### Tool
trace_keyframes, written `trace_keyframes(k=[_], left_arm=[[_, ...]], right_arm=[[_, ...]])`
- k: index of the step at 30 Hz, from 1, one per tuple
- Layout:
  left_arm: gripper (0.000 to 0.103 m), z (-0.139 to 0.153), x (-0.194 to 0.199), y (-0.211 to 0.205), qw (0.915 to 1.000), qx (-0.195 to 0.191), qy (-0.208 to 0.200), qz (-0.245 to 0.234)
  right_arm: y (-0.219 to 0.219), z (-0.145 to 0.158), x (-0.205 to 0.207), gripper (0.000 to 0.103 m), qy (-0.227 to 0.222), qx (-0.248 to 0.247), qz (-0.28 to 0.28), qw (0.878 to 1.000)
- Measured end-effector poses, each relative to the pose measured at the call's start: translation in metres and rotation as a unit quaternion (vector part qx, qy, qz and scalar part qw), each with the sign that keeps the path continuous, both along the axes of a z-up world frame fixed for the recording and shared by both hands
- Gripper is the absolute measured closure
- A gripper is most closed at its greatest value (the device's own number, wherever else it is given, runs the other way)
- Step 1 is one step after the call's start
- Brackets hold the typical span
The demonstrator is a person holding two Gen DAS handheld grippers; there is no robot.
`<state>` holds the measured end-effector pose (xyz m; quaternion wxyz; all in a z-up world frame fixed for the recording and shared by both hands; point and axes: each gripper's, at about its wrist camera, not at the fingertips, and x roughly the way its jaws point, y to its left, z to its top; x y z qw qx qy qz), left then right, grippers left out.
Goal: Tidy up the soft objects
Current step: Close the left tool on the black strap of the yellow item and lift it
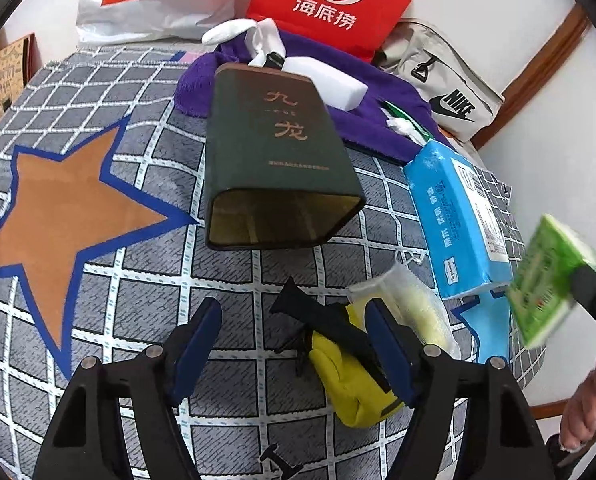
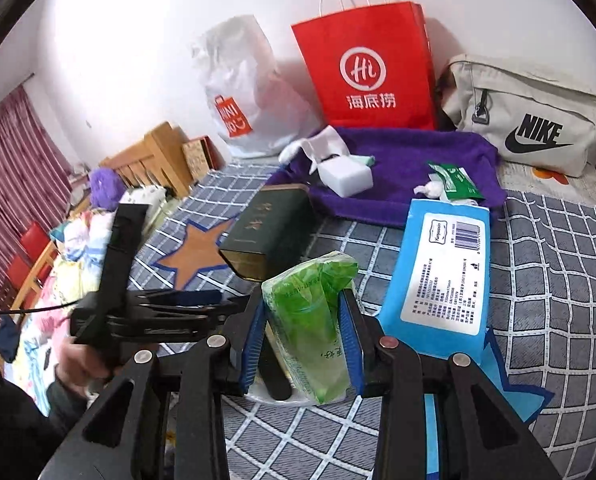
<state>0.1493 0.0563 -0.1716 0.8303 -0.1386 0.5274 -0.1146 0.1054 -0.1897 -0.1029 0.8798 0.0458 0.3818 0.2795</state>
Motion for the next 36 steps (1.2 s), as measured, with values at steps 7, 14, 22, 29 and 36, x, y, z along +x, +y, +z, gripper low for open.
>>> trace_keyframes(k=[7, 14, 22, 29, 36], left_arm=[[0.032, -0.008, 0.005, -0.004, 0.9997, -0.022, -0.002, 0.003], [0.051, -0.01, 0.016, -0.007, 0.9993, -0.028, -0.006, 0.022], [0.072, -0.01, 0.013, 0.002, 0.9979, -0.057, 0.015, 0.028], [0.07, -0.015, 0.004, 0.005, 0.9957, -0.079, 0.032, 0.037], [0.093, -0.001, -0.002, 0.001, 0.9947, -0.094, 0.0, 0.041]], right_arm=[[-0.029, -0.013, -0.025, 0.067, 0.02, -0.012, -0.006, 1.0], [-0.053, -0.054, -0.031, 0.067, 0.069, -0.037, -0.034, 0.996], [-0.05, -0.075, -0.021, 0.067, 0.084, -0.048, -0.037, 0.995], [-0.05, -0.078, -0.02, 0.067, 0.081, -0.043, -0.03, 0.995], [-0.053, -0.075, -0.026, 0.067, 0.077, -0.034, -0.036, 0.996]])
